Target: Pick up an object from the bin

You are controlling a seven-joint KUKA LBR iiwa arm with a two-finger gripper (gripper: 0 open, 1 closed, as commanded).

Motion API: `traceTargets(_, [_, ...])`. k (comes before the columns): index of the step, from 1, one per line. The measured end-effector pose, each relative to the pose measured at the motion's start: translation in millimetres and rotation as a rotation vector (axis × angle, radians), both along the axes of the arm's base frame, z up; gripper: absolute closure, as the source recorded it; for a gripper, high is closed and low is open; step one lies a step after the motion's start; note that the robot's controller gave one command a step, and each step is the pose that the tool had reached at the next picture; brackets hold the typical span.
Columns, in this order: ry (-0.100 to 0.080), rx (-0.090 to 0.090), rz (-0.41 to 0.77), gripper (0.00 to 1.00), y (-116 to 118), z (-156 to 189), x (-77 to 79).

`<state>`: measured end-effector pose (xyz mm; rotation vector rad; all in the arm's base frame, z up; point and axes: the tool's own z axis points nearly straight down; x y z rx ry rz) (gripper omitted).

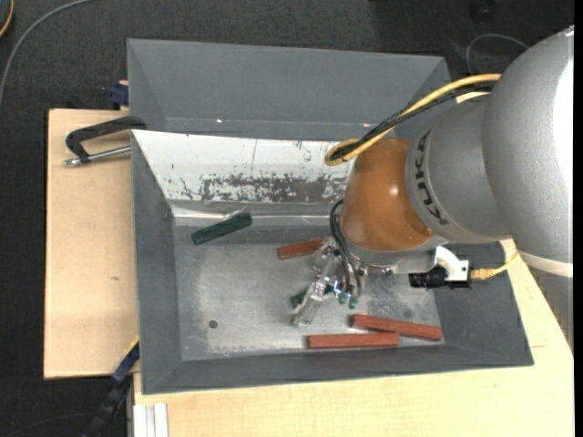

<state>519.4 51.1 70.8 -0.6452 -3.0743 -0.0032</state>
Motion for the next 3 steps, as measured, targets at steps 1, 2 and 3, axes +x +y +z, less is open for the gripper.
traceTargets(1, [0.0, 0.0, 0.0, 1.0, 0.0, -0.1, 0.0])
traceTargets(2, [-0.008, 0.0, 0.002, 1.0, 0.9, 50.8, 1.7])
traceTargets(3, [-0.011, 0.0, 0.004, 1.0, 1.6, 109.3, 4.3])
